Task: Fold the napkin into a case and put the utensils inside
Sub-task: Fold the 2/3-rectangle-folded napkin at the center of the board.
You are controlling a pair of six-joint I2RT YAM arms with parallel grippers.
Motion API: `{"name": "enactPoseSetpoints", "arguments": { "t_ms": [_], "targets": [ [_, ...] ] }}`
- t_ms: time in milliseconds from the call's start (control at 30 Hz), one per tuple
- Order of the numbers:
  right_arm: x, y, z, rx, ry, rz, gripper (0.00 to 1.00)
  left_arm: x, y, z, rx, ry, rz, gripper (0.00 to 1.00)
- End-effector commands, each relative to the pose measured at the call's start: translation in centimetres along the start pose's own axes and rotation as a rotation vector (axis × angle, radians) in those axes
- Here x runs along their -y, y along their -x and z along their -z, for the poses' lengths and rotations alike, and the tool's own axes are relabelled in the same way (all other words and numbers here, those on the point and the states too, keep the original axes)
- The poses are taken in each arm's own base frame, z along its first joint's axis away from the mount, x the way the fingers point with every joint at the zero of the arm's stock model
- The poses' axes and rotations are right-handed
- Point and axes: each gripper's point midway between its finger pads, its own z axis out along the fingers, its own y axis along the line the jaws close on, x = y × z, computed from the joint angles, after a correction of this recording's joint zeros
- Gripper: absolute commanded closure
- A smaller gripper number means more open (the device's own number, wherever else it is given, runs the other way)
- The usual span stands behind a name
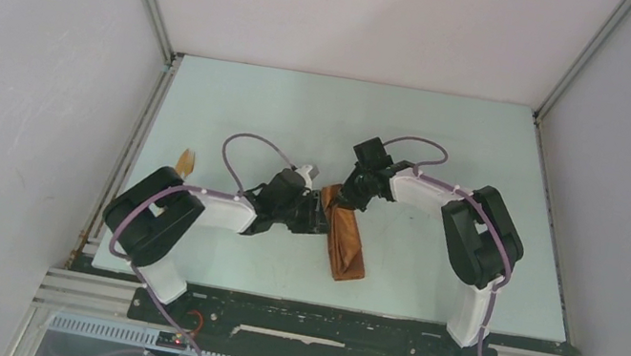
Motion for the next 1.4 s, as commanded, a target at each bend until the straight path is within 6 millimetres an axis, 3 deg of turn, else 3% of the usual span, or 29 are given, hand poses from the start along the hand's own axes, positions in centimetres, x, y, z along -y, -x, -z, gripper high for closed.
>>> {"name": "enactPoseSetpoints", "arguments": {
  "t_ms": [0, 133, 167, 200, 233, 300, 400, 567, 667, 833, 1033, 1233, 1367],
  "targets": [
    [-1.5, 0.2, -0.3, 0.021, 0.075, 0.063, 0.83, -1.7, -0.4, 3.0, 0.02, 0.074, -0.067, 0.53],
    [-1.2, -0.1, -0.5, 0.01, 0.085, 0.071, 0.83, -0.4, 0.8, 4.7, 0.068, 0.05, -0.097, 0.45],
    [-1.2, -0.1, -0.5, 0.011, 0.086, 0.071, 0.83, 0.1, 1.0, 4.6, 0.068, 0.037, -0.102, 0.35],
    [-1.2, -0.2, -0.4, 0.011, 0.087, 0.072, 0.83, 0.7, 1.2, 4.4, 0.063, 0.023, -0.105, 0.09],
    [-1.1, -0.1, -0.4, 0.014, 0.089, 0.072, 0.83, 1.1, 1.3, 4.0, 0.054, 0.018, -0.102, 0.01],
    [-1.2, -0.1, -0.2, 0.016, 0.092, 0.076, 0.83, 2.1, 1.4, 3.2, 0.04, 0.002, -0.096, 0.0],
    [-0.4, 0.1, 0.0, 0.01, 0.088, 0.074, 0.83, 2.0, 1.7, 2.3, 0.056, 0.02, -0.085, 0.0],
    [-1.1, -0.3, 0.1, -0.012, 0.146, 0.08, 0.83, 0.9, 2.2, 0.4, 0.052, 0.089, -0.099, 0.03],
    [-1.3, -0.7, 0.0, -0.026, 0.154, 0.079, 0.83, 0.2, 2.3, -0.2, 0.051, 0.128, -0.104, 0.13],
    [-1.8, -0.6, 0.6, -0.023, 0.171, 0.09, 0.81, -2.7, 1.5, -0.5, 0.043, 0.249, -0.059, 0.32],
    [-2.4, -0.4, 2.4, -0.033, 0.212, 0.126, 0.61, -5.2, 0.5, -0.6, 0.034, 0.33, -0.03, 0.49],
    [-3.2, 0.0, 5.6, -0.025, 0.277, 0.215, 0.33, -5.6, -0.1, -0.5, 0.023, 0.331, -0.028, 0.5],
    [-3.1, -0.2, 7.4, -0.035, 0.352, 0.265, 0.24, -5.6, -0.3, -0.5, 0.016, 0.324, -0.03, 0.5]
  ]
}}
